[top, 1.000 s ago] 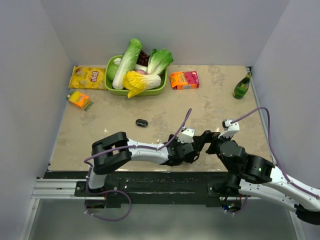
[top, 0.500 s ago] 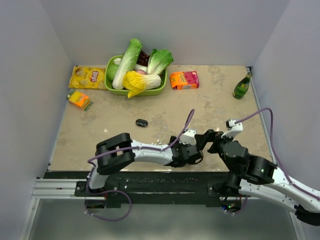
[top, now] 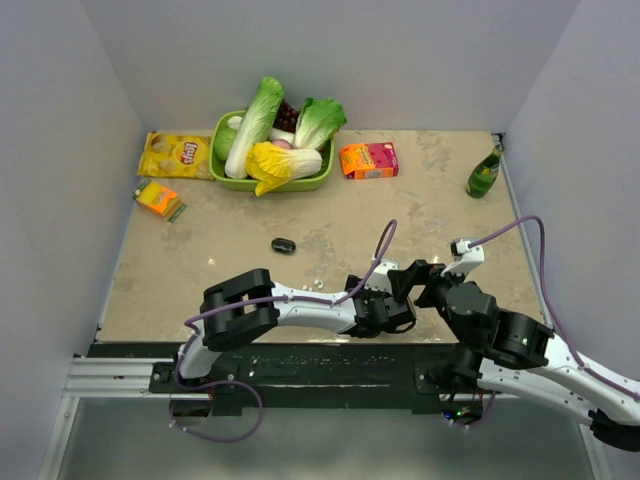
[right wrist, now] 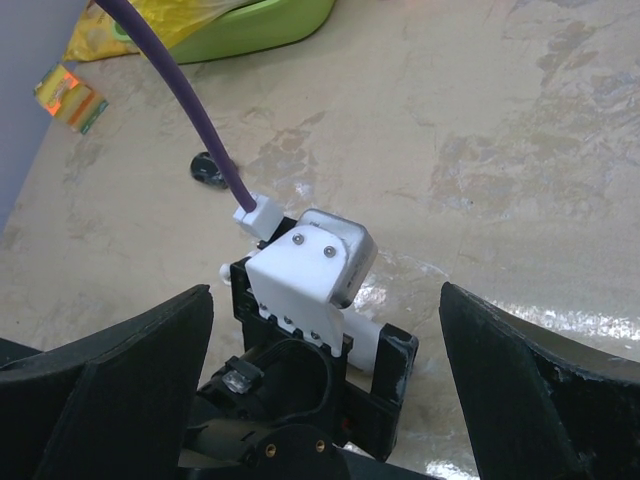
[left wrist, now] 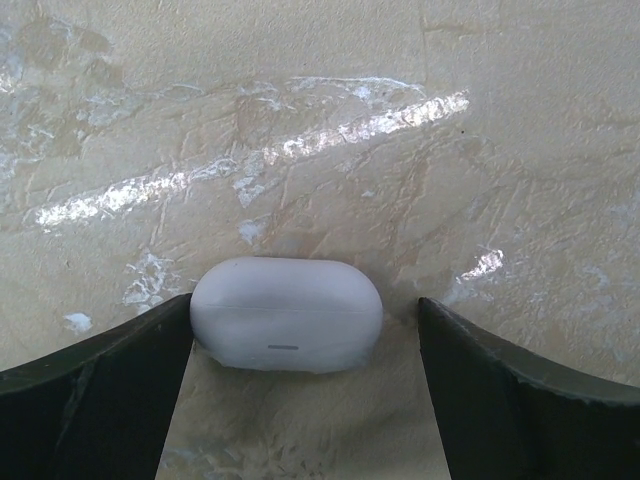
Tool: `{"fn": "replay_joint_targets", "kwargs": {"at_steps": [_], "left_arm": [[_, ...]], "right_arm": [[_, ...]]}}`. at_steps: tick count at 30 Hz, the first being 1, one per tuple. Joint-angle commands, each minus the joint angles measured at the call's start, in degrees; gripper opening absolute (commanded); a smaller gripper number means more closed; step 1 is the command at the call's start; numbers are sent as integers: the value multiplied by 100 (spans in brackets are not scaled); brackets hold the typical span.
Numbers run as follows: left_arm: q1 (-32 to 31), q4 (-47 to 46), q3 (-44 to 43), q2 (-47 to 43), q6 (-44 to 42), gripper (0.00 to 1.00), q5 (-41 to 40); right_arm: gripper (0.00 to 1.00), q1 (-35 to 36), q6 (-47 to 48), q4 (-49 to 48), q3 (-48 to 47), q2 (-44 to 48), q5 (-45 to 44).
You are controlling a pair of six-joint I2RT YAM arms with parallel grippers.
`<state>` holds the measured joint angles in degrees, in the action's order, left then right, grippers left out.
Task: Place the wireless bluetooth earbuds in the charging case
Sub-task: Pick up the charging case at the center of the board.
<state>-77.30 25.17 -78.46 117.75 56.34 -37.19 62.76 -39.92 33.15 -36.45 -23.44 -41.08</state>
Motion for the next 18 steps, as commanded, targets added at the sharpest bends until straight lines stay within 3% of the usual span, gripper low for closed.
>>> {"fn": "replay_joint_targets", "kwargs": {"at_steps": [1,12,15,16,18], "left_arm": [[-22,489,94,230,334,95,309],[-22,393,234,195,299,84,388],[-22,279,287,169,229,75,440],[-22,243,313,169,203,66,484],[-22,173,331,160,141,59,520]], "right_arm": [[98,61,-60,113,-135,208,4],[98,61,-68,113,-135,200,-5],[98,69,-68,113,-143,191,3],[98,61,-68,113,-143,191,-5],[98,61,-68,113,-152,200,4]]}}
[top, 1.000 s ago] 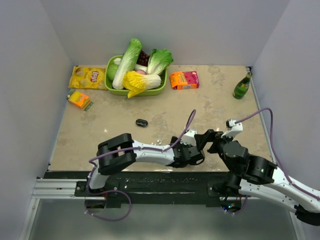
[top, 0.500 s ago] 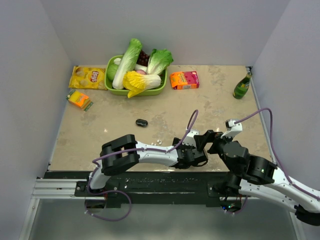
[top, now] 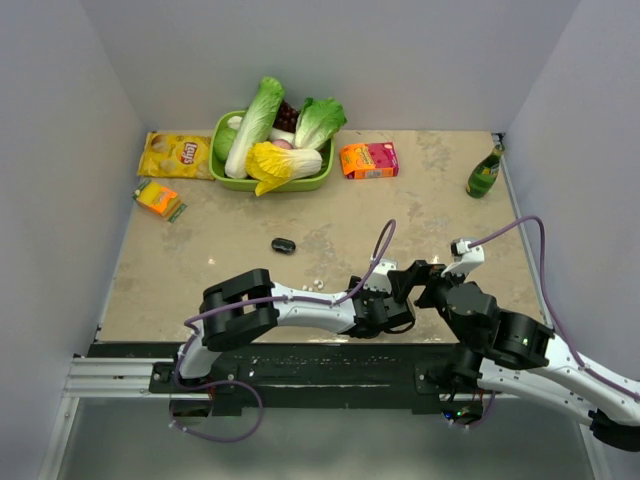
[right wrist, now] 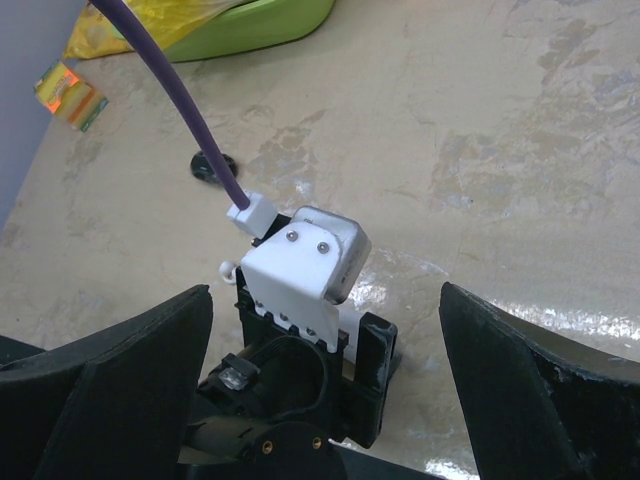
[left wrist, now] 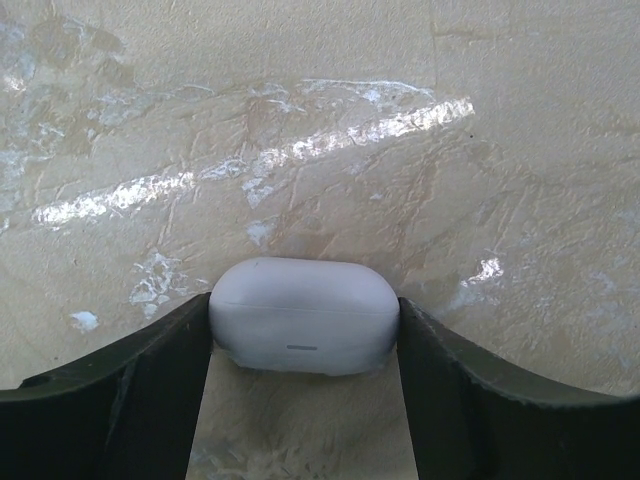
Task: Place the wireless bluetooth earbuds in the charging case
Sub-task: Pick up the charging case at the center of the board.
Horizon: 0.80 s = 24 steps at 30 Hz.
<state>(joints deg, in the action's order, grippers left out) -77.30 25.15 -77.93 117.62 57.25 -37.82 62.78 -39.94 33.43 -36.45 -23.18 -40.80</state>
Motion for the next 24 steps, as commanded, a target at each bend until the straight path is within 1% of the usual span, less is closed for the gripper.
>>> {"fn": "replay_joint_targets", "kwargs": {"at_steps": [1,3,4,5,6,7,9,10,12,13,14,15,16,17,18,19,20,21,22,23,24], "left_arm": [[-22,140,305,156,32,52,592],[-22,61,348,112,14,47,592],[-22,26,401,86,5,40,557],[-22,-9,436,-2,-12,38,513],[-22,-105,471,-63,-30,32,452],[-22,-220,602,-160,-91,23,329],[4,-579,787,-564,-258,15,154],[56,-703,1014,-722,-320,7,5],[144,-1062,1314,-1266,-425,1,-128],[275,-1256,1724,-1477,-495,0,-164],[337,-1458,1964,-1958,-687,0,-173],[390,-2052,2244,-2232,-881,0,-164],[460,-2371,2821,-2522,-1083,0,-173],[470,-2757,3106,-3117,-1529,0,-190],[479,-3509,3404,-3427,-1846,0,-147],[479,-3891,3990,-3743,-2137,0,-7],[487,-4269,4292,-4399,-2670,0,151],[479,-5073,4582,-4728,-2971,0,283],[461,-5438,5133,-5036,-3244,0,589],[461,-5772,5382,-5596,-3821,0,801],[461,-6576,5646,-5836,-4175,0,1046]], "right_arm": [[98,59,-66,85,-161,173,-34],[98,59,-66,85,-178,165,-34],[98,59,-49,67,-196,156,-42],[98,59,-40,50,-222,147,-60],[98,59,4,6,-310,130,-86],[98,59,100,-125,-380,112,-130],[98,59,232,-275,-686,16,-348],[98,59,302,-354,-819,-37,-515],[98,59,408,-407,-1274,-151,-927],[98,59,522,-451,-1425,-248,-1043],[98,59,592,-478,-1548,-309,-1123],[98,67,715,-530,-1741,-362,-1158],[98,67,994,-687,-1804,-476,-1106],[98,59,1084,-715,-1848,-555,-1071],[98,59,1146,-698,-1988,-634,-1027],[98,50,1251,-602,-2050,-748,-940],[98,58,1287,-549,-2112,-941,-913],[98,59,1313,-496,-2190,-1047,-878],[98,59,1436,-513,-2200,-1118,-808],[98,59,1489,-548,-2191,-1284,-616],[98,59,1524,-557,-2209,-1373,-483]]}}
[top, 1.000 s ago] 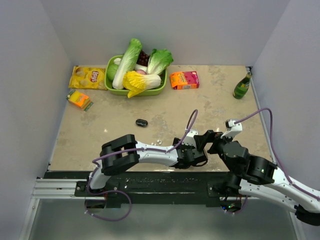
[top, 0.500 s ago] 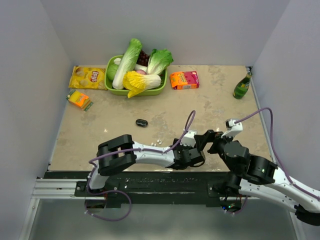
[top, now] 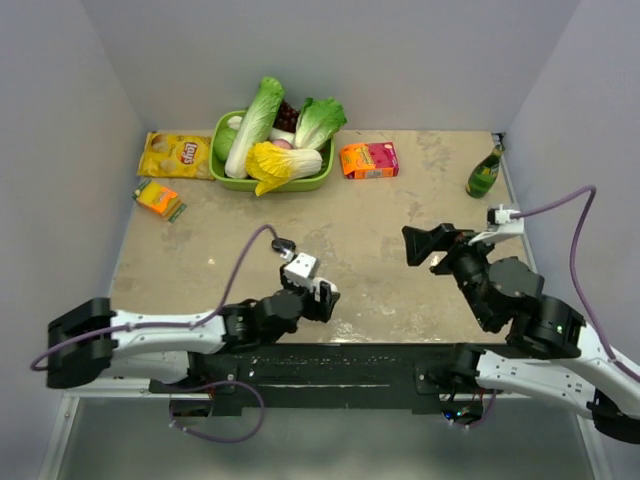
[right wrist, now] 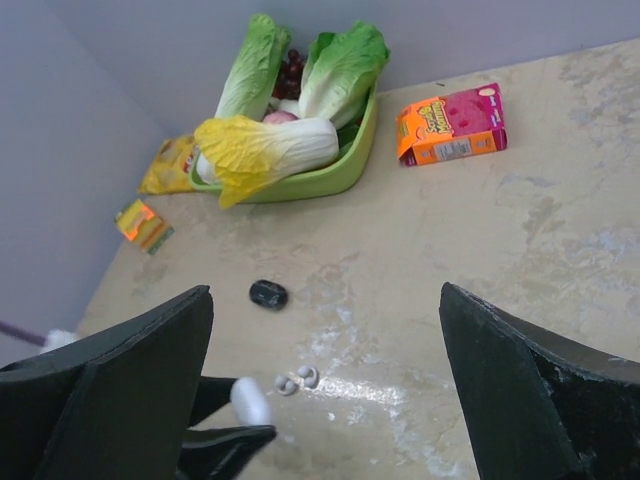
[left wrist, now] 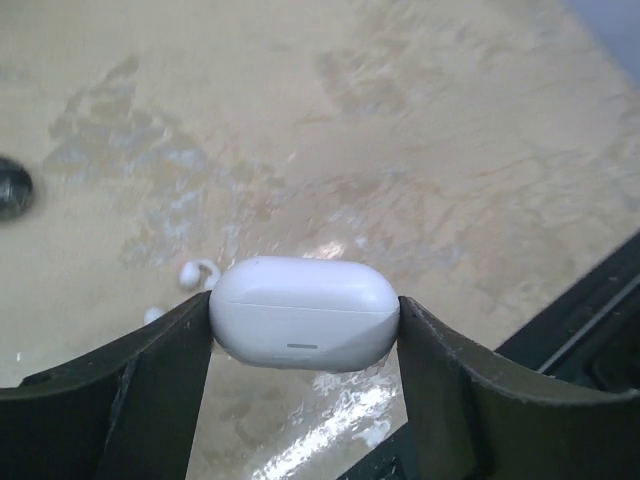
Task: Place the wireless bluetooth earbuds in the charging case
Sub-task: Pick up the charging case at the center of the board, then open the charging case.
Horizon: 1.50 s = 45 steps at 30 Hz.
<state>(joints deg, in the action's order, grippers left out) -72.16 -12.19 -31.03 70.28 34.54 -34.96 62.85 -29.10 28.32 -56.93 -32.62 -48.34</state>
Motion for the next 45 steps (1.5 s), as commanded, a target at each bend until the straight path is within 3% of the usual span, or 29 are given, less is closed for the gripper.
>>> {"fn": "replay_joint_targets", "kwargs": {"at_steps": [1,2,4,8,12,17,24,45], "left_arm": [[-52,-3277,1524,-1296,-2247,0,1450],[-52,-3621,1790,-1646,-2833,0,1683],[-52,-4134,2230,-1938,-3137,0,2201],[-52,-4642,2776,-2343,-3988,0,2371],[-52,-5828,3103,-2273,-4280,0,2388],[-61,-5560,3006,-2142,-4570,0,2520],[-70,-5356,2936,-2106,-4632,0,2371],[-175,-4969,2839,-2475,-4676,0,2213]], "right_arm": [[98,52,528,-37,-170,-516,420],[98,52,572,-28,-187,-743,778],[98,52,634,112,-292,-991,1079],[98,61,669,95,-372,-1439,2045],[98,52,582,-27,-372,-1931,3161],[98,52,520,-422,-162,-2231,4041],[98,52,370,-1055,111,-2178,4438],[98,52,396,-547,138,-3031,4421]]}}
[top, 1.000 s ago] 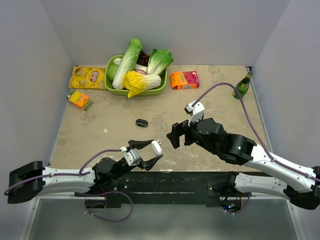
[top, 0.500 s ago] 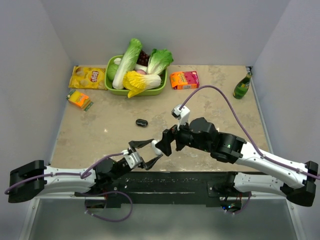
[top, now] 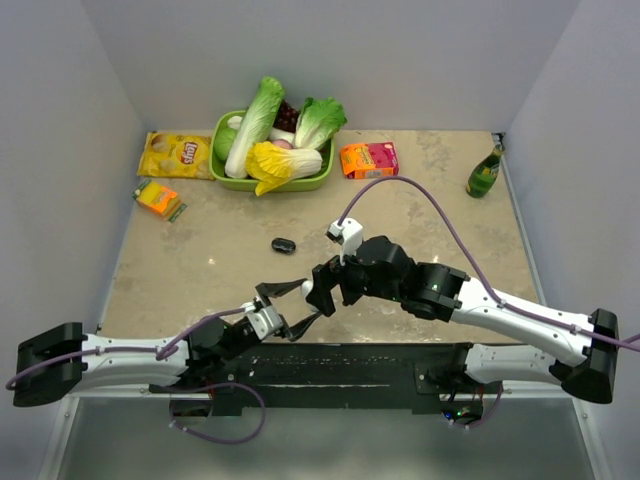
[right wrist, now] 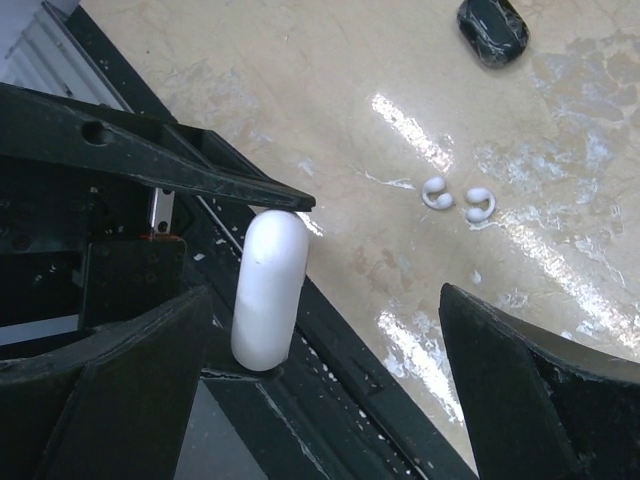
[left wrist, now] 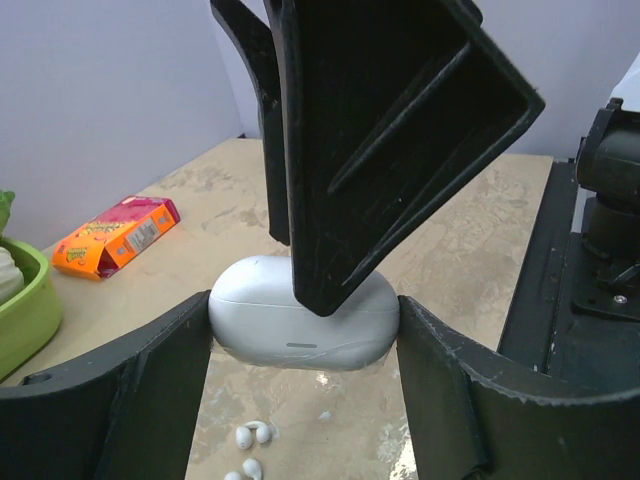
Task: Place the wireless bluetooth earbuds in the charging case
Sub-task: Open the charging case.
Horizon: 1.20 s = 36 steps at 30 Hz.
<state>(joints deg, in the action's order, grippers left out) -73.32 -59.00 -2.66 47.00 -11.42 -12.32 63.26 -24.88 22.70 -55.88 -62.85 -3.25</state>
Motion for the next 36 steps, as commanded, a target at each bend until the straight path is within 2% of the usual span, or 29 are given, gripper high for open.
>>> {"fn": "replay_joint_targets", "kwargs": {"at_steps": [1,27,32,36], "left_arm": [[-60,-279,11,-182,-88,0,-52],[-148,-94,90,-455,-97,0,-262],[-148,-76,107,-473,-88,0,-324],[-148,-76,72,-447,-115,0,-368]], "right_arm": [[98,2,-25,33,50,-17,-149],[98,2,-201,192,174,501,-1002],[98,2,-201,-361,393,1063,-687],[95,2,-227,-661,411,969,-247]]}}
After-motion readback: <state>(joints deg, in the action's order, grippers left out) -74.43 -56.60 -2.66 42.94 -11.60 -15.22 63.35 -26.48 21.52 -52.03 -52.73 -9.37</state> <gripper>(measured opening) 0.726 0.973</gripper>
